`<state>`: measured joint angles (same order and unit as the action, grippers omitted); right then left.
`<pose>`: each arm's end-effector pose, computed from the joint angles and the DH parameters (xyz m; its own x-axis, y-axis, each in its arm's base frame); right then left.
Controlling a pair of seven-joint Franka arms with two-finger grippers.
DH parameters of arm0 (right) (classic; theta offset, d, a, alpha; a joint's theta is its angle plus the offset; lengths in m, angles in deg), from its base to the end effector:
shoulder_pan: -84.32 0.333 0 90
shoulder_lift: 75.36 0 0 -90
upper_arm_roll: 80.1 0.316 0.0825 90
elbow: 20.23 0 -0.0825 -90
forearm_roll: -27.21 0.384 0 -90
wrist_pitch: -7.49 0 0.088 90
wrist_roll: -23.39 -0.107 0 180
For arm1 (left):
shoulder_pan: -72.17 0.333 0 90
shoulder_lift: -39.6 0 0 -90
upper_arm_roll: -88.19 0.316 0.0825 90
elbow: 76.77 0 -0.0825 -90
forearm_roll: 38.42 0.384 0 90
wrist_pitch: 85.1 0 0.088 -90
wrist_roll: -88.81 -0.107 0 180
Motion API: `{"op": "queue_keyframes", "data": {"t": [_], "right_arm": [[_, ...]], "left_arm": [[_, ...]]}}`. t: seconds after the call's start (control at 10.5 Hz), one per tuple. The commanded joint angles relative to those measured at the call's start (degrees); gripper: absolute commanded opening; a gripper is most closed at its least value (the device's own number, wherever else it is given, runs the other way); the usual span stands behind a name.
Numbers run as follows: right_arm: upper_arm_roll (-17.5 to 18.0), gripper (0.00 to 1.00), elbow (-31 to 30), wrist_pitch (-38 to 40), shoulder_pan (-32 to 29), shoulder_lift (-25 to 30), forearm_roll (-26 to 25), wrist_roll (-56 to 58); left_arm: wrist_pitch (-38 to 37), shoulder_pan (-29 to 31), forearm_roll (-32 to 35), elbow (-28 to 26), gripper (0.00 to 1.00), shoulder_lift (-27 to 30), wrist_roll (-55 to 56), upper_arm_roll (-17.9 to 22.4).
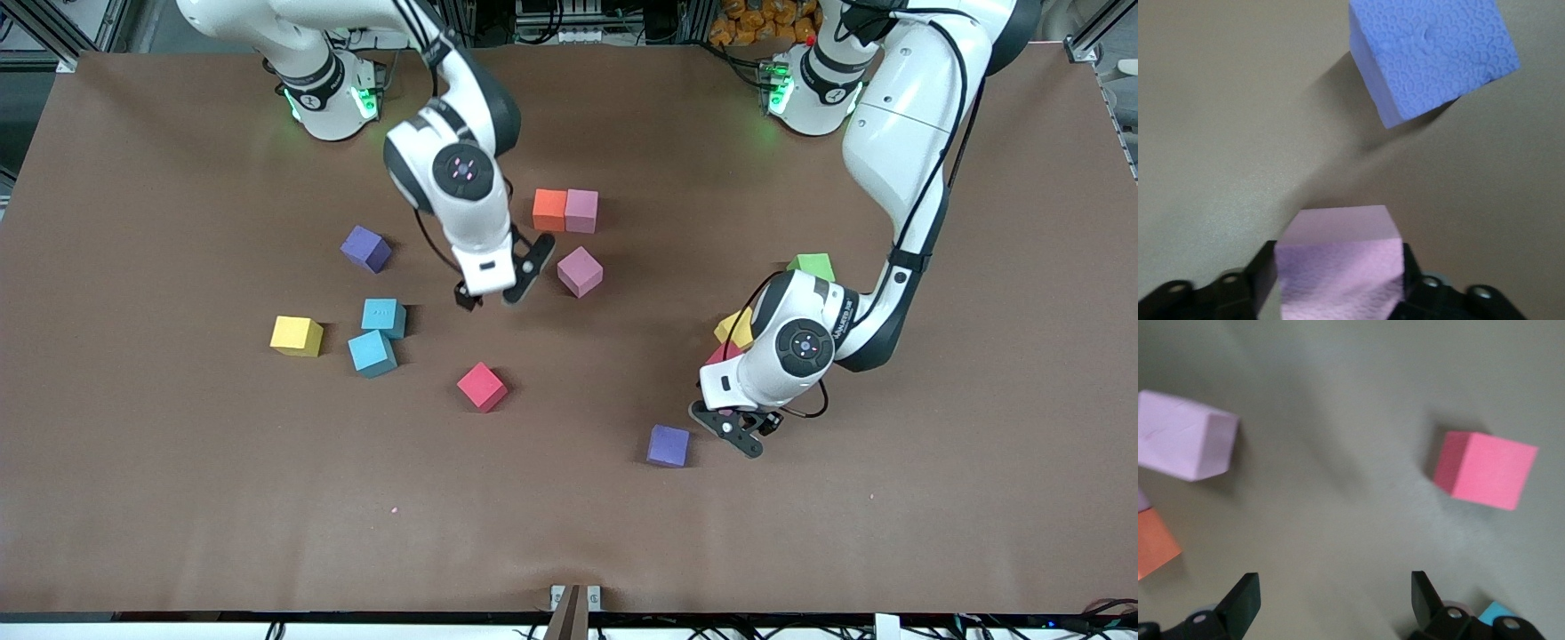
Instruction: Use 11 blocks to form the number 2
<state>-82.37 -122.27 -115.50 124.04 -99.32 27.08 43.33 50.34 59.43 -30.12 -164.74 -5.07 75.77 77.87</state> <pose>0.5110 0.3938 0.3180 0.5345 0.8434 -0.0552 0.8446 -0.5353 -0.0010 0.6649 -0.2590 0.2044 0.7789 -0.6236 0.0665 -0.6252 -0.7805 0.0036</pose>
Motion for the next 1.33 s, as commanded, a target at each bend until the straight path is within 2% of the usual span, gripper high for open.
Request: {"op": "queue_keyframes", "data": {"t": [0.0,0.09,0.28,0.38,0.57,0.76,0.95,1.04,1.23], "right_arm": [[0.68,1.00,8.60,0.65,-2.71,-6.52,0.66,-0.16],[0.68,1.00,9.31,-0.66,-3.15,-7.93,0.84,-0.25],[0.86,1.00,8.88,-2.08,-1.68,-8.48,1.54,-6.19],[1.03,1.00,8.71,-1.99,1.03,-8.48,1.63,-10.58],[1.03,1.00,8.62,-3.04,5.96,-9.44,1.98,-19.29],[1.03,1.00,7.05,-5.40,10.09,-9.71,5.56,-23.08],[1.03,1.00,1.96,-14.25,12.91,-9.97,5.85,-26.87],[1.03,1.00,0.02,-18.39,13.36,-10.58,5.85,-27.23],[1.03,1.00,-0.44,-19.75,13.45,-11.37,5.85,-27.24]], "left_arm": [[0.00,0.00,1.90,0.52,0.10,0.55,0.73,-0.05],[-0.87,0.18,1.90,0.00,0.00,1.60,0.81,-0.05],[-5.77,0.53,1.20,-1.32,0.02,6.15,2.38,-0.40],[-9.20,0.53,1.20,-3.24,0.02,9.74,3.88,-0.66],[-10.28,0.62,0.93,-10.07,0.02,17.04,3.98,-2.58],[-9.85,1.93,0.93,-18.77,0.02,23.64,4.33,-6.88],[-8.80,4.55,1.11,-25.55,0.02,28.39,4.33,-10.31],[-8.79,6.66,1.37,-27.15,0.02,29.54,3.46,-11.64],[-8.62,7.38,1.37,-29.96,0.03,31.22,3.36,-12.88]]}}
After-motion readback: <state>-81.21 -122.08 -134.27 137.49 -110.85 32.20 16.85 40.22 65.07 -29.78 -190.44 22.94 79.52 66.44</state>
